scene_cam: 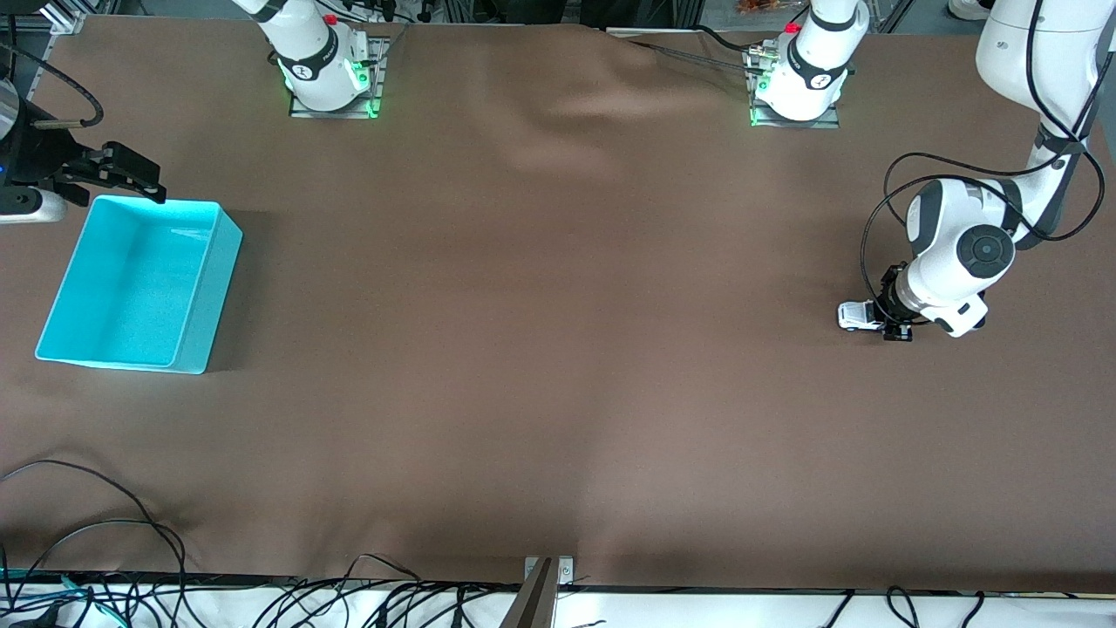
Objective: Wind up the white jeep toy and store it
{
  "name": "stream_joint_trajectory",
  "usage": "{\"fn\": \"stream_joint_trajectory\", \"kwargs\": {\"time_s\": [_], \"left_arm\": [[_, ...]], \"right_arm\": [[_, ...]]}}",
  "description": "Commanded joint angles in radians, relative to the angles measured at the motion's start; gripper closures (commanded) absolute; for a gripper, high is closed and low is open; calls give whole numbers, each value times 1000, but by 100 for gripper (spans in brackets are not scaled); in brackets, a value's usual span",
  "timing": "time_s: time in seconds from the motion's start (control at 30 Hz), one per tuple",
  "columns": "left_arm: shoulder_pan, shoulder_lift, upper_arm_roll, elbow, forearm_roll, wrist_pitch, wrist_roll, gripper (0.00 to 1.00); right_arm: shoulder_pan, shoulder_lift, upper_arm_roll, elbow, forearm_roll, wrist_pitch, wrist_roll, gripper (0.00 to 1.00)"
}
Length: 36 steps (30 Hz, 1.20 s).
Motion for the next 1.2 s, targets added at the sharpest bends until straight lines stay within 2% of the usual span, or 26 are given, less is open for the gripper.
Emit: {"fn": "stream_joint_trajectory", "kwargs": {"time_s": [0.0, 0.13, 0.37, 0.6, 0.8, 1.17], "left_arm": [[23, 15, 2, 23, 34, -5, 3, 0], [43, -14, 2, 39, 35, -23, 17, 0], [68, -83, -1, 85, 35, -192, 129, 0], [63, -163, -13, 115, 35, -261, 216, 0], [56, -186, -33, 208, 28, -373, 311, 0], [54, -181, -70, 449, -17, -592, 600, 0]], "right_arm": [[-3, 9, 0, 25, 17, -7, -4, 0], [-3, 9, 0, 25, 17, -7, -4, 0], [-3, 9, 0, 25, 17, -7, -4, 0], [-3, 9, 0, 25, 17, -7, -4, 0], [-3, 9, 0, 25, 17, -7, -4, 0], [-3, 9, 0, 25, 17, -7, -4, 0]]}}
